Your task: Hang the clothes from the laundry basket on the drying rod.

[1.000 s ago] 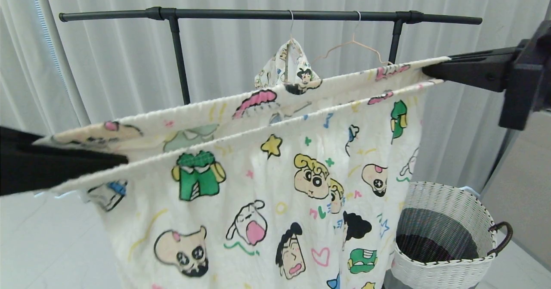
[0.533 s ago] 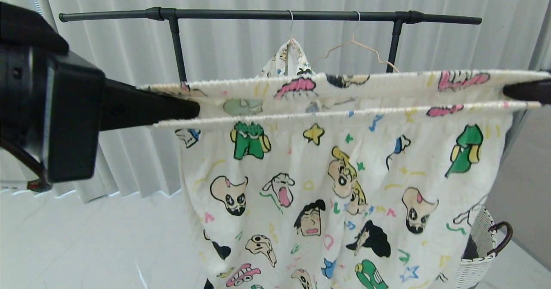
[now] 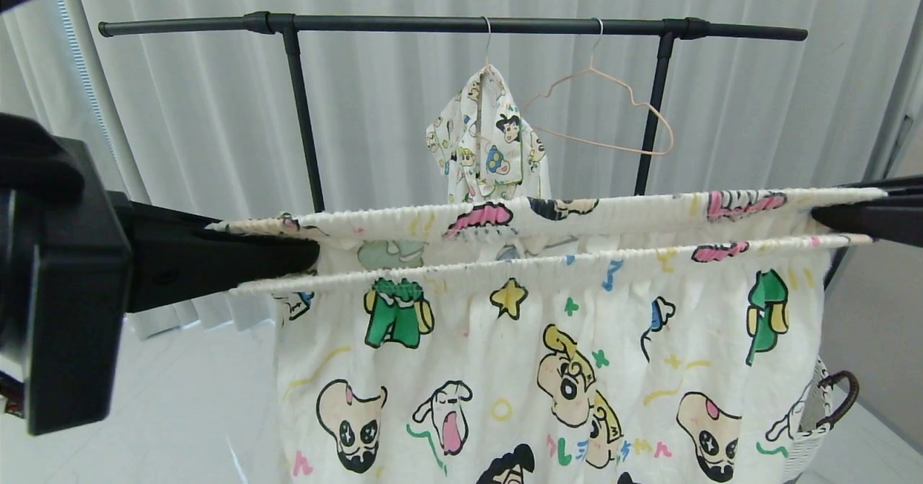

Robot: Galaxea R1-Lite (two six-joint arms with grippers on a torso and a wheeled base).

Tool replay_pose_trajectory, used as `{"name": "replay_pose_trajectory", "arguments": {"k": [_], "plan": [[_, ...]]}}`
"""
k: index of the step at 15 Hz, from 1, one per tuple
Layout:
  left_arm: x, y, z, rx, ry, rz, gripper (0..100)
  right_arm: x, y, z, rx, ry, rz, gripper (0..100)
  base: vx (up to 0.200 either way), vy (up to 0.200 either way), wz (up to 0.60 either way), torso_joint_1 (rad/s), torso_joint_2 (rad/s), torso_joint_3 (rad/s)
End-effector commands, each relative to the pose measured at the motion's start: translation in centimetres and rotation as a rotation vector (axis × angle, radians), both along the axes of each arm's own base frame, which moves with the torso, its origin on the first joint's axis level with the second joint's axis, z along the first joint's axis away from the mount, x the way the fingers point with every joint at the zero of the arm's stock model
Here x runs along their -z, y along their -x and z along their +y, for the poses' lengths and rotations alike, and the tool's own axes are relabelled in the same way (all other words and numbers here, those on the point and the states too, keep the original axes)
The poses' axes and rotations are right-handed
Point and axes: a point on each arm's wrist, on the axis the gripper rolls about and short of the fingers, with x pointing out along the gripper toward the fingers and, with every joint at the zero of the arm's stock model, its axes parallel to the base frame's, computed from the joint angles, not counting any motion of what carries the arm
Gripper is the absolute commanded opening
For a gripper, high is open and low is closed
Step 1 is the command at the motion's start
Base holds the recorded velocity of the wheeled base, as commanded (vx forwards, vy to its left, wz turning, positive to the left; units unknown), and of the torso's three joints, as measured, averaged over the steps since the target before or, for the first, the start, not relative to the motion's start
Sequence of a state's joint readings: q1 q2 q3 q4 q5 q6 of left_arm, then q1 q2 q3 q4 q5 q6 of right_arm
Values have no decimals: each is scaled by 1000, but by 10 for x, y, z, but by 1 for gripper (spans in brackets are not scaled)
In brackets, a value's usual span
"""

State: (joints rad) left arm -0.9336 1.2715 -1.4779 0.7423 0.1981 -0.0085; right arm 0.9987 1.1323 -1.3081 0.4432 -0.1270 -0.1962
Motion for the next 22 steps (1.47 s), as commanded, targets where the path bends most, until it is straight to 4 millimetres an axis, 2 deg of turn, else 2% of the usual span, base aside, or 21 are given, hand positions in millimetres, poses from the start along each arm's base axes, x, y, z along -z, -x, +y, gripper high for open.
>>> {"name": "replay_pose_trajectory", "arguments": {"k": [1, 2, 3, 7, 9, 10, 13, 15, 18, 22], "plan": [[-1, 3, 0, 13, 6, -3, 0, 3, -2, 2, 11, 13, 5, 0, 0, 0, 0, 0, 0, 0], [-3, 5, -1, 30, 10, -8, 0, 6, -1, 3, 7, 23, 9, 0, 0, 0, 0, 0, 0, 0], [-5, 7, -2, 46, 20, -13, 0, 8, -2, 3, 6, 32, 15, 100, 0, 0, 0, 0, 0, 0], [-9, 9, -3, 55, 29, -24, 0, 20, 0, 2, -15, 85, 7, 100, 0, 0, 0, 0, 0, 0], [-5, 6, -4, -11, -9, -43, 0, 27, 4, -5, -5, 103, 4, 100, 0, 0, 0, 0, 0, 0], [2, 4, -4, -61, -49, -52, 0, 30, 3, -11, 54, 113, 0, 100, 0, 0, 0, 0, 0, 0], [16, -3, 9, -230, -131, -72, 0, 34, -18, -34, 492, 203, -30, 100, 0, 0, 0, 0, 0, 0], [16, -10, 17, -330, -152, -90, 0, 35, -32, -47, 648, 232, -21, 100, 0, 0, 0, 0, 0, 0], [17, -18, 29, -506, -260, -161, 0, 34, -39, -63, 763, 284, -43, 100, 0, 0, 0, 0, 0, 0], [15, -22, 43, -597, -272, -164, 0, 34, -40, -66, 788, 274, -32, 100, 0, 0, 0, 0, 0, 0]]}}
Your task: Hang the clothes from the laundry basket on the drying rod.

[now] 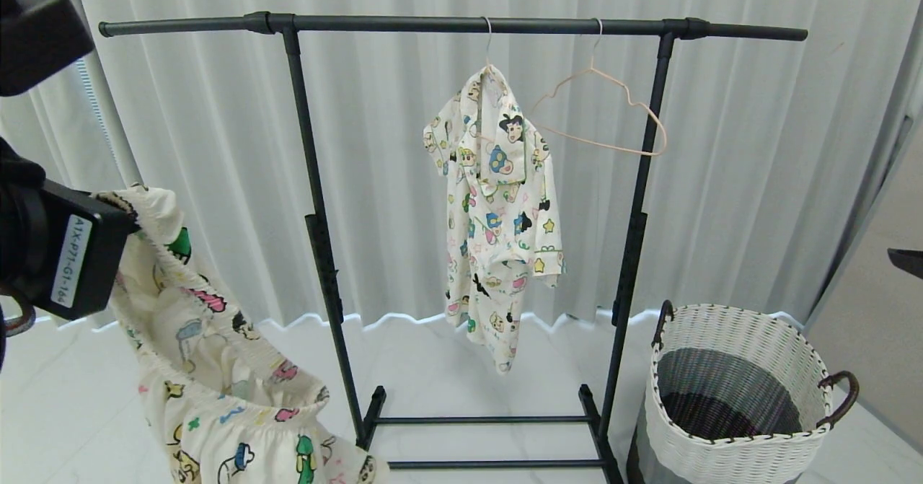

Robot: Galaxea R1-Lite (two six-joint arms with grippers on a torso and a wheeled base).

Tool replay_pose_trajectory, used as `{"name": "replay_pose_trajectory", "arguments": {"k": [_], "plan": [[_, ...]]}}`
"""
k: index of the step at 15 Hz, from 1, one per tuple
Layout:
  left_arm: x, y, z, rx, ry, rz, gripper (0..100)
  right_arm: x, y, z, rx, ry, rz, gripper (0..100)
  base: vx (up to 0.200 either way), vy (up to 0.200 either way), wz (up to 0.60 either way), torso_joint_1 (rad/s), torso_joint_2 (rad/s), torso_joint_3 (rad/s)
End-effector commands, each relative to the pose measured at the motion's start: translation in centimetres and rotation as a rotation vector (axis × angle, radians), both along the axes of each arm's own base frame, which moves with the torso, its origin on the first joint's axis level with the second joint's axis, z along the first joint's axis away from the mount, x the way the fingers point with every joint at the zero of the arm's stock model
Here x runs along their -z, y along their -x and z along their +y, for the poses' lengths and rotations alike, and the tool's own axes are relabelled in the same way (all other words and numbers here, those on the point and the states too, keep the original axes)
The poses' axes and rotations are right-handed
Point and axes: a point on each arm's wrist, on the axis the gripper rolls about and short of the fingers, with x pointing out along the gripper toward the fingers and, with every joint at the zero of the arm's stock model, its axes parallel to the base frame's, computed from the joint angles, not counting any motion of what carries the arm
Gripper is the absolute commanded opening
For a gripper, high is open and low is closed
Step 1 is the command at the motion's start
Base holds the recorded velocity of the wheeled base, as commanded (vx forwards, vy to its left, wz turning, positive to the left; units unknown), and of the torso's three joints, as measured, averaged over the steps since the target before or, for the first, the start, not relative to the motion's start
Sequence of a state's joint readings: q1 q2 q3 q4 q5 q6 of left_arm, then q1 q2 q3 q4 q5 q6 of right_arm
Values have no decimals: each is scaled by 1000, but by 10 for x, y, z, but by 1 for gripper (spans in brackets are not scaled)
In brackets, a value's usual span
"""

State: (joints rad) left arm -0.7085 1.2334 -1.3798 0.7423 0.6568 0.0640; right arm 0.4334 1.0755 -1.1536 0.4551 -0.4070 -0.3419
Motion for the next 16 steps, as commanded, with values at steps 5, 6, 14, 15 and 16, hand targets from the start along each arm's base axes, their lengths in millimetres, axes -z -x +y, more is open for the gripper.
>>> {"name": "replay_pose_trajectory", "arguments": {"k": [5, 6, 14, 15, 16], "plan": [[3, 3, 7, -21, -5, 3, 0, 0, -1, 0, -13, -18, 6, 100, 0, 0, 0, 86, -65, -67], [3, 3, 7, -21, -5, 3, 0, 0, 0, 0, -13, -19, 1, 100, 0, 0, 0, 222, -359, -261], [8, 2, 5, -20, -17, 16, 0, 21, -2, 0, -16, -32, -43, 100, 0, 0, 0, 168, -538, -231], [8, 2, 5, -18, -17, 17, 0, 21, -2, 1, -16, -32, -42, 100, 0, 0, 0, 398, -481, -237], [8, 2, 5, -20, -17, 16, 0, 21, -3, 1, -18, -33, -39, 100, 0, 0, 0, 369, -466, -256]]}}
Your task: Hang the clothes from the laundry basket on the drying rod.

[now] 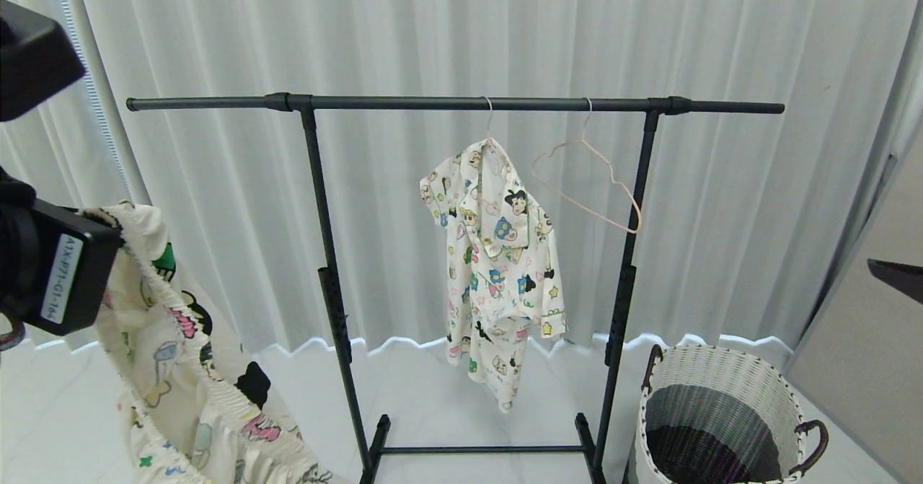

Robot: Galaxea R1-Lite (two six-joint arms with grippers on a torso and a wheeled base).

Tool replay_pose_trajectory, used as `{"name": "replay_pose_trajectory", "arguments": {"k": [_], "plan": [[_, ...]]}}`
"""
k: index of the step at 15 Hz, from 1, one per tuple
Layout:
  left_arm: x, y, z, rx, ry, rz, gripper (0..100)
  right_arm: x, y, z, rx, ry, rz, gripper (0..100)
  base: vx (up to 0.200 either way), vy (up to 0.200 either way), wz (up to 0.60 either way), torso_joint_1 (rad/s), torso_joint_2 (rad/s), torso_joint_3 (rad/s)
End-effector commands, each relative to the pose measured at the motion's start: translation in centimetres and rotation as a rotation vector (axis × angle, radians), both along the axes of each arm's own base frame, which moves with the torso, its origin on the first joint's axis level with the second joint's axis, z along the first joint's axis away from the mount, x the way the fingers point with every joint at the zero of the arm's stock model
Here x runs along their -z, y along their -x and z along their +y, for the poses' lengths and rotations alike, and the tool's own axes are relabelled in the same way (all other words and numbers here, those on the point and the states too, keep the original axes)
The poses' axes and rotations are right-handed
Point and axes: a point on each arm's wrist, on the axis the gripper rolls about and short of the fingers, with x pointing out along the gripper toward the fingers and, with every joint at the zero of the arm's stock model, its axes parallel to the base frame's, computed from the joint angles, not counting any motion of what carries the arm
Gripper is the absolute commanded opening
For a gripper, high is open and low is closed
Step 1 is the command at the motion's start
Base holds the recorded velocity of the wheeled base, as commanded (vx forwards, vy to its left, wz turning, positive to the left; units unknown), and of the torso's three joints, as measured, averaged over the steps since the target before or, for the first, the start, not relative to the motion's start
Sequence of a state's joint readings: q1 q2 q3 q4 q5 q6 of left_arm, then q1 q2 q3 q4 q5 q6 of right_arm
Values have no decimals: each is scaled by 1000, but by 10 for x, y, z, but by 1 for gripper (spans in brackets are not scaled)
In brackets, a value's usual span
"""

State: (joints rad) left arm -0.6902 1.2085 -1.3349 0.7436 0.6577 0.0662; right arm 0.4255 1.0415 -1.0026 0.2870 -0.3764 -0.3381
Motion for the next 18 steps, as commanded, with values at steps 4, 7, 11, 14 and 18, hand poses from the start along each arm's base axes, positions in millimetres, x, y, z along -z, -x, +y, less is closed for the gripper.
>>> {"name": "replay_pose_trajectory", "arguments": {"k": [4, 7, 11, 14, 18], "plan": [[0, -1, -1, 0, -1, 1, 0, 3, -2, 3, -61, -17, 22, 100, 0, 0, 0, 283, -492, -248], [0, 0, 0, -2, 0, -1, 0, 6, -6, 5, -100, -37, 47, 100, 0, 0, 0, 255, -507, -259], [-1, 1, 1, -2, 3, -5, 0, 10, -7, 6, -115, -52, 64, 100, 0, 0, 0, 224, -443, -223], [-1, 1, 1, -9, -11, -10, 0, 10, -6, 6, -115, -53, 63, 100, 0, 133, 0, 50, -97, -49], [-1, 1, 1, -12, -18, -12, 0, 9, -6, 6, -115, -53, 62, 100, 0, 200, 0, 17, -7, -5]]}}
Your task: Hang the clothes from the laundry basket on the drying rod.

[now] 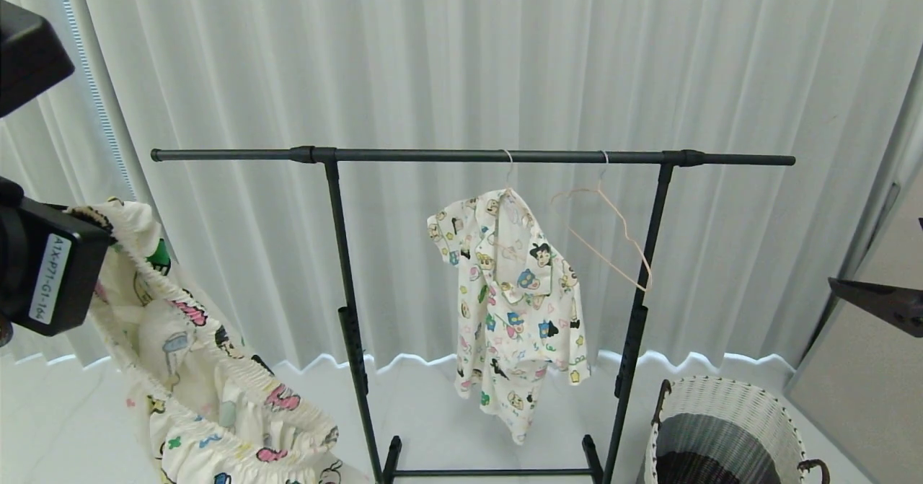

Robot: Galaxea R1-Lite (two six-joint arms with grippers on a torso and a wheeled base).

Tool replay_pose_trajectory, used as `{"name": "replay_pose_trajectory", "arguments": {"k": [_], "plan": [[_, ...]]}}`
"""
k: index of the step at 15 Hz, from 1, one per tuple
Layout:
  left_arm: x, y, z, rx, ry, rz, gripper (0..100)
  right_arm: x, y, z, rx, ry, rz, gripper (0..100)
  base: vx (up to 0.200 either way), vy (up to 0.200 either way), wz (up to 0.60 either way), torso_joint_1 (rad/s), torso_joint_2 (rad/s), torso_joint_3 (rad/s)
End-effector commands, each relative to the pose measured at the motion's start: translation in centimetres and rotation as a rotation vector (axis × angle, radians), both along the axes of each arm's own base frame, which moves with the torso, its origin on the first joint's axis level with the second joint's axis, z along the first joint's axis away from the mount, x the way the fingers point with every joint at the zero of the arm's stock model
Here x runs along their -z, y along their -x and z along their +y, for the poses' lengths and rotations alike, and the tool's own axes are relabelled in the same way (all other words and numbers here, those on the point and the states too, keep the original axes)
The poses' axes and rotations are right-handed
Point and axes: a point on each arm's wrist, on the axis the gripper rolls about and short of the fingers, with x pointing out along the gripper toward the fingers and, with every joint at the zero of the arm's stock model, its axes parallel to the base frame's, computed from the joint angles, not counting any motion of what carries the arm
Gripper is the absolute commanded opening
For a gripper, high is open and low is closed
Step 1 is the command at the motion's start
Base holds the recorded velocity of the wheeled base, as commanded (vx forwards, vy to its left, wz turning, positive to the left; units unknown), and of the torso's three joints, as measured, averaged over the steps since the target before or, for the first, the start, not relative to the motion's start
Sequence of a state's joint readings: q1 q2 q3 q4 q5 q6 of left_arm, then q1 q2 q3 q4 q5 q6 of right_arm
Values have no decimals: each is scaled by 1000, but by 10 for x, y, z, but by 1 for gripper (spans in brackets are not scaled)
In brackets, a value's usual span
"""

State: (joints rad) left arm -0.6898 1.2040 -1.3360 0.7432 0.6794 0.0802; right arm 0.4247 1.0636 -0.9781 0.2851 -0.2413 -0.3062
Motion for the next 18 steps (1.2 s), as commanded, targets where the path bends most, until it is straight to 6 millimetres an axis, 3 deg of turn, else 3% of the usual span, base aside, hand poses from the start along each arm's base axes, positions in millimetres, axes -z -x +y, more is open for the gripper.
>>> {"name": "replay_pose_trajectory", "arguments": {"k": [1, 8, 18], "plan": [[0, 0, 0, 0, 0, 0, 0, 0, 0, 0, 1, 1, -1, 100, 0, 0, 0, 0, 0, 0], [0, 0, -1, 5, 0, 0, 0, 3, -4, 1, 7, 9, 15, 100, 0, 0, 0, 0, 0, 0], [4, 5, -7, 59, -7, 10, 0, 12, -8, 3, 3, 9, 14, 100, 200, 0, 0, 3, -2, 3]]}}
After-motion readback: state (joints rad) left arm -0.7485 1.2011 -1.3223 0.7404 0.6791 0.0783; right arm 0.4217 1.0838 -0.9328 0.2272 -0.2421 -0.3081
